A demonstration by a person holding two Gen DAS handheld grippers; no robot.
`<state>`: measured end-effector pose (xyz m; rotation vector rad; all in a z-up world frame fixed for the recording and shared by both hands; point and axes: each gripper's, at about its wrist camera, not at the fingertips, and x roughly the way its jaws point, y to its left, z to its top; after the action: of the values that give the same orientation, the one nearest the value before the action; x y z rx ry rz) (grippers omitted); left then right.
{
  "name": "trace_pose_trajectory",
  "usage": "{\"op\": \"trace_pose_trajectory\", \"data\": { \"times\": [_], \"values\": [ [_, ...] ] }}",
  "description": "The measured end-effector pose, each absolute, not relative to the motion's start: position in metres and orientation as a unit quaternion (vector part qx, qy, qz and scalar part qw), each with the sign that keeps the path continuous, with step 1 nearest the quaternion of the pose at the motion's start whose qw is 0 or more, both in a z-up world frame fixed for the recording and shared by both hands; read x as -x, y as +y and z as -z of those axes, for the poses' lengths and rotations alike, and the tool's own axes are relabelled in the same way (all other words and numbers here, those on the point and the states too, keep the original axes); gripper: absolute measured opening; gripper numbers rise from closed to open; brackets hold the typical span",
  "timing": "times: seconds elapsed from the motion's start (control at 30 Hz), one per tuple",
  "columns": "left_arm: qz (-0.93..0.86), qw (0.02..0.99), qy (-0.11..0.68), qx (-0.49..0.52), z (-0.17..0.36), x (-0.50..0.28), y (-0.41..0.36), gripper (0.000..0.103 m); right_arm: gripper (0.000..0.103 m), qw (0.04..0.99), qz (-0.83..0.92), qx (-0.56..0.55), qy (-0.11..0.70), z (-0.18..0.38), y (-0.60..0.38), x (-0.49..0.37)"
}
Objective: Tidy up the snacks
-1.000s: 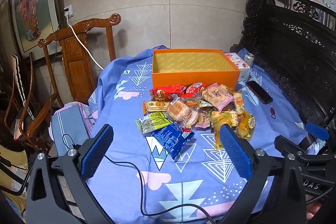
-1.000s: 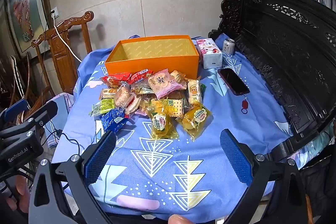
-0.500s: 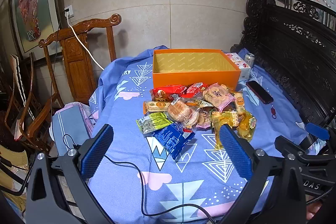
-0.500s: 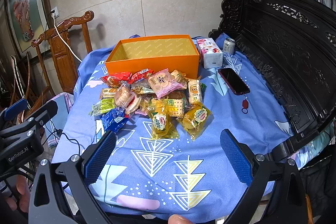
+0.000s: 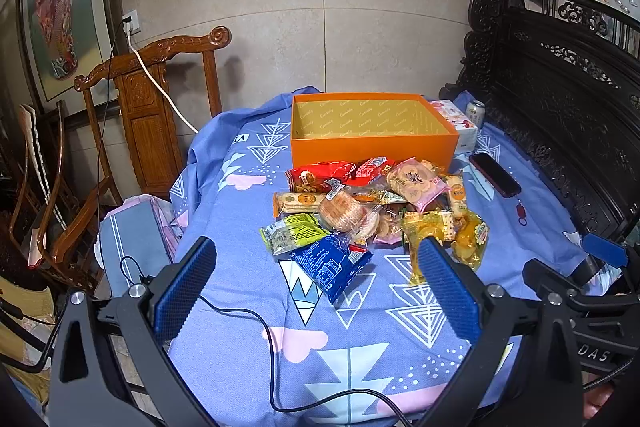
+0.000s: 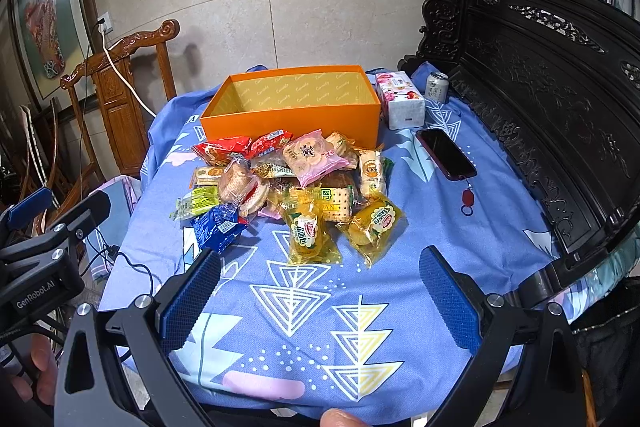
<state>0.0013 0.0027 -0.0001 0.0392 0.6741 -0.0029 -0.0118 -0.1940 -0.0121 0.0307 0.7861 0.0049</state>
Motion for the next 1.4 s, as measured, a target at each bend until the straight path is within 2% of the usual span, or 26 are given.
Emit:
{"op": "trace_pose_trajectory", "data": {
  "times": [1.4],
  "values": [
    [0.000,0.943,0.331,-0.021,0.0002,-0.0013,0.0018,0.099,0.100,0.922,-0.003,-0.016,0.386,0.0168,-0.1926,0.0109]
  ]
}}
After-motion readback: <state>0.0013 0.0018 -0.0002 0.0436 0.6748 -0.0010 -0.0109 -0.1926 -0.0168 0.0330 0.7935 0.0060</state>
